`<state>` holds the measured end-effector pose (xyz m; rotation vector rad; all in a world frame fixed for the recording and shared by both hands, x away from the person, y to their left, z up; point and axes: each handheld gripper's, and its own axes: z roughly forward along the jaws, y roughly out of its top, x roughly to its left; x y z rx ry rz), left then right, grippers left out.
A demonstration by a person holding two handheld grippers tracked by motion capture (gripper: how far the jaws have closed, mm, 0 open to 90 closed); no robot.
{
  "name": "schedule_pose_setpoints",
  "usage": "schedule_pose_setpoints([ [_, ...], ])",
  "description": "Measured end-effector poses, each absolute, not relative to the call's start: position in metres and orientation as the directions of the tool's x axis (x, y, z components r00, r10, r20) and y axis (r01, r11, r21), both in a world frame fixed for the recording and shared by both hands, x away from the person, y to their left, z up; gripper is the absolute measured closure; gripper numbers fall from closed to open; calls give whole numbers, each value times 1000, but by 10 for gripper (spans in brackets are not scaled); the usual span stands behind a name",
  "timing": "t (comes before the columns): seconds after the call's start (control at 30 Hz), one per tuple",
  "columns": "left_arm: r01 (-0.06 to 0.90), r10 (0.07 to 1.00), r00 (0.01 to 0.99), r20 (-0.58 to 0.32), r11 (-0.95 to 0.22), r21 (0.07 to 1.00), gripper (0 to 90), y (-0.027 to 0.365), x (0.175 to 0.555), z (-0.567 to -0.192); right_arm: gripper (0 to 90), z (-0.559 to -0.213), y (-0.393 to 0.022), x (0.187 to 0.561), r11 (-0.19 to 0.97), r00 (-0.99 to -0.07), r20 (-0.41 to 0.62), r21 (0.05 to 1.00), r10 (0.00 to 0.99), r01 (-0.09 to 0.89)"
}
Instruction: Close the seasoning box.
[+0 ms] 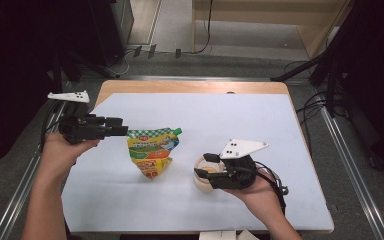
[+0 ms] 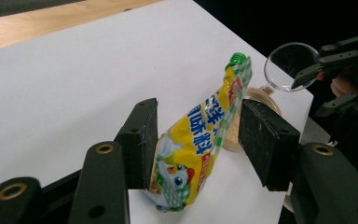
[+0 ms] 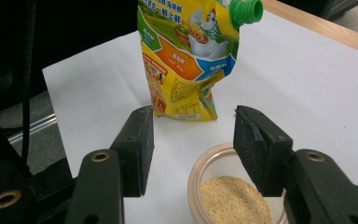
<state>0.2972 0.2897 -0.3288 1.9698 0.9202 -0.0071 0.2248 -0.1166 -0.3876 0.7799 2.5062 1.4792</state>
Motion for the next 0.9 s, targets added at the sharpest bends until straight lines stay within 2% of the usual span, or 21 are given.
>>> schedule_pose_setpoints([
  [0.2,632,666,672,-323,-289,719,465,305,303,-342,515,-379,-121,223,386,-864,142,852,482,355],
  [0.5,655,665,669,-332,-315,687,454,297,318,-377,523,-367,-140,229,355,-843,149,859,516,369],
  [0.9,655,651,681,-335,-337,676,435,287,323,-395,529,-353,-173,237,310,-803,144,872,578,380],
])
